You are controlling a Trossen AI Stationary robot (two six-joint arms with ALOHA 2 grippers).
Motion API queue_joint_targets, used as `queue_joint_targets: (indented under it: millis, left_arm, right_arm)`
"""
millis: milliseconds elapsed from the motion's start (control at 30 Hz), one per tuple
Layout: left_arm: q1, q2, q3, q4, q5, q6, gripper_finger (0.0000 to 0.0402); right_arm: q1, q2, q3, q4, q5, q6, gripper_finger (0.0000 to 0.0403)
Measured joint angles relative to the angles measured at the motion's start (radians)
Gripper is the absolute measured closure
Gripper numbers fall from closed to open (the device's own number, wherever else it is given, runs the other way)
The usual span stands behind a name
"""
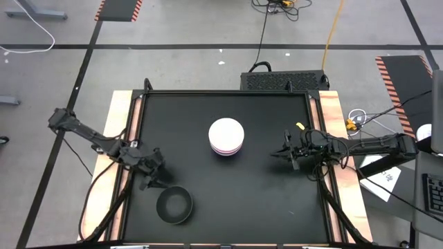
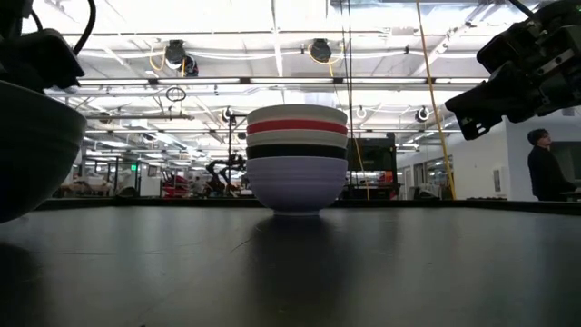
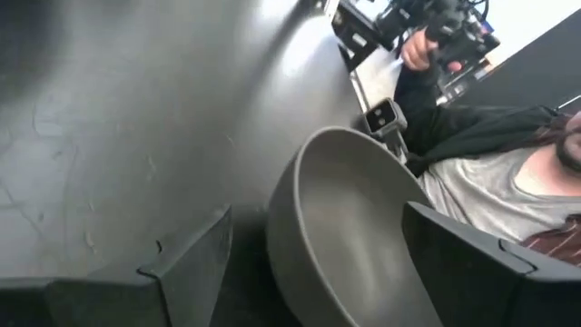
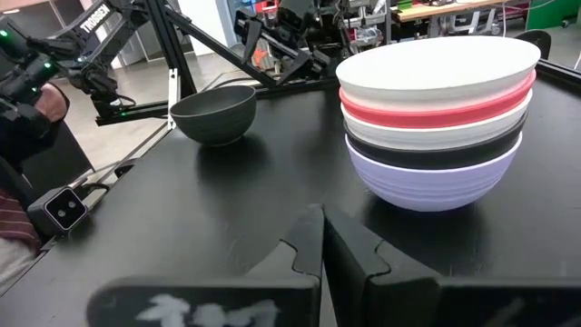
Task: Nest bowls inside each other
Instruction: Stack the black bowl on top of the white bowl
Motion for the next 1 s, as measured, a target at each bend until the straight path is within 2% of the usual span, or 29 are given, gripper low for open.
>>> queue_joint_targets:
  millis: [233, 367, 467, 700, 867, 1000]
  left_arm:
    - [-0.035, 0.076, 0.153, -0.193, -0.004, -0.087, 0.0080]
    - [-0.045, 0.165, 0.281, -0.392, -0.029, -0.155, 0.0080]
    - [-0.053, 0.249, 0.360, -0.475, -0.038, -0.192, 0.0080]
    - [-0.079, 0.445, 0.483, -0.577, -0.036, -0.249, 0.0080]
    - [-0.090, 0.556, 0.515, -0.590, -0.014, -0.278, 0.0080]
    - [-0.090, 0.599, 0.516, -0.598, 0.005, -0.293, 0.0080]
  right_arm:
    - [0.000, 0.000, 0.000, 0.000, 0.000, 0.000, 0.0403]
    - [0.000, 0.000, 0.000, 0.000, 0.000, -0.001, 0.0403]
    - [0.000, 0.000, 0.000, 0.000, 0.000, -0.003, 0.0403]
    - [0.000, 0.000, 0.000, 0.000, 0.000, -0.006, 0.0403]
    - [0.000, 0.000, 0.000, 0.000, 0.000, -0.007, 0.0403]
    - [0.000, 0.000, 0.000, 0.000, 0.000, -0.013, 0.0403]
